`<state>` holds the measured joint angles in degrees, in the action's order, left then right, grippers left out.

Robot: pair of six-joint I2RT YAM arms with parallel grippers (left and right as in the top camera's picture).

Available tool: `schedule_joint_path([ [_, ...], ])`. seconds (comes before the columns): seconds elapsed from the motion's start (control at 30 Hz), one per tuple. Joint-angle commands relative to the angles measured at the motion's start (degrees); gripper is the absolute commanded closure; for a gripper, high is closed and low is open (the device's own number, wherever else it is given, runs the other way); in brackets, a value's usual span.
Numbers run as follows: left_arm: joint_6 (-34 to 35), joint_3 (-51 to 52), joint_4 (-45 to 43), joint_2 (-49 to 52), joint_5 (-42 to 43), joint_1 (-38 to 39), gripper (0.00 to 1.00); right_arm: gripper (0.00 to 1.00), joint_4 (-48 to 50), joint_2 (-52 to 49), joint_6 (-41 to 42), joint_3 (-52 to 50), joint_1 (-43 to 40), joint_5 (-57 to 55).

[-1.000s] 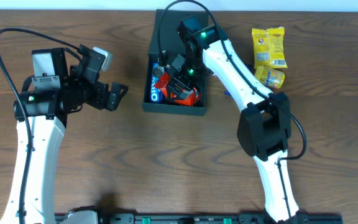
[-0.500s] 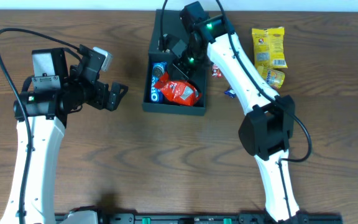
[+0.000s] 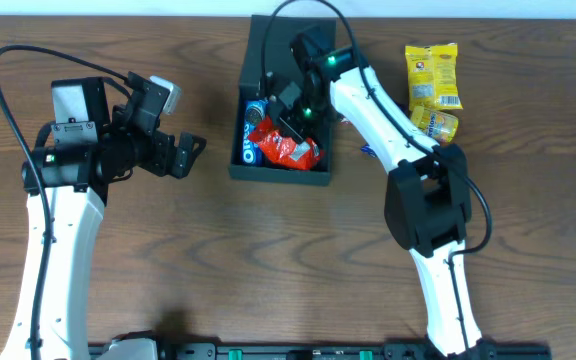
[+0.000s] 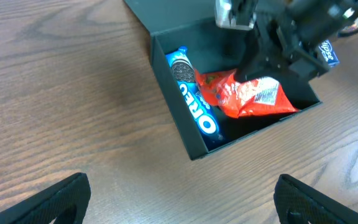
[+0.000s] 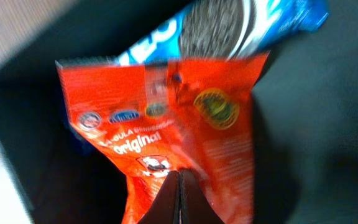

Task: Pack container
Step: 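Push the red bag down into the box with the right gripper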

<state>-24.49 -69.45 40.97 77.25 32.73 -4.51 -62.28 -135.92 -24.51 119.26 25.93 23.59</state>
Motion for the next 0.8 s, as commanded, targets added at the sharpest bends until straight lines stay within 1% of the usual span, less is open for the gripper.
schedule_joint_path([
  [0.0, -1.22, -0.79, 0.37, 0.42, -0.26, -0.35, 0.05, 0.98, 0.87, 0.68, 0.90, -2.84, 0.28, 0.17],
  [0.23, -1.22, -0.79, 0.39, 0.42, -0.26, -0.35, 0.05, 0.98, 2.97, 0.68, 0.90, -7.65, 1.03, 0.20],
  [0.4, -1.22, -0.79, 0.39, 0.42, -0.26, -0.35, 0.05, 0.99, 1.36, 0.70, 0.90, -7.58, 1.16, 0.22],
  [0.57, -1.22, -0.79, 0.39, 0.42, -0.26, -0.35, 0.04, 0.99, -4.59, 0.70, 0.90, -2.03, 1.09, 0.28],
  [0.77, -1.22, -0.79, 0.39, 0.42, -0.26, -0.35, 0.05, 0.99, -10.62, 0.70, 0.90, 10.69, 1.09, 2.56],
])
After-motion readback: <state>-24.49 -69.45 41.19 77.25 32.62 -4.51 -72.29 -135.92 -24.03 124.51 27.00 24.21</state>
